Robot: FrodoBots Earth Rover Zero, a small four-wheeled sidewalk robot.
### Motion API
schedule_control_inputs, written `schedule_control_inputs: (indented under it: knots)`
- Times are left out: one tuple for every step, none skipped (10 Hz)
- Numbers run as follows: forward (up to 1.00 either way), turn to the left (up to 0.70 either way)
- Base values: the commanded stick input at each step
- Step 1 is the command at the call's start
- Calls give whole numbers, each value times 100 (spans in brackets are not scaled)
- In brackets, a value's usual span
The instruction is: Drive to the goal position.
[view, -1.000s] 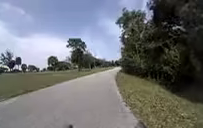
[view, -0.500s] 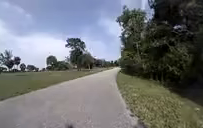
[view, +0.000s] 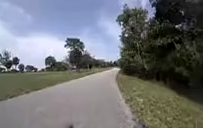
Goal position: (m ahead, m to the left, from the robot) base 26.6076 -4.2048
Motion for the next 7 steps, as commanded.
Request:
schedule_control_inputs:
  knots:
    - [70,0]
    - [70,0]
    - [70,0]
    - [70,0]
    - [70,0]
    - [70,0]
    - [70,0]
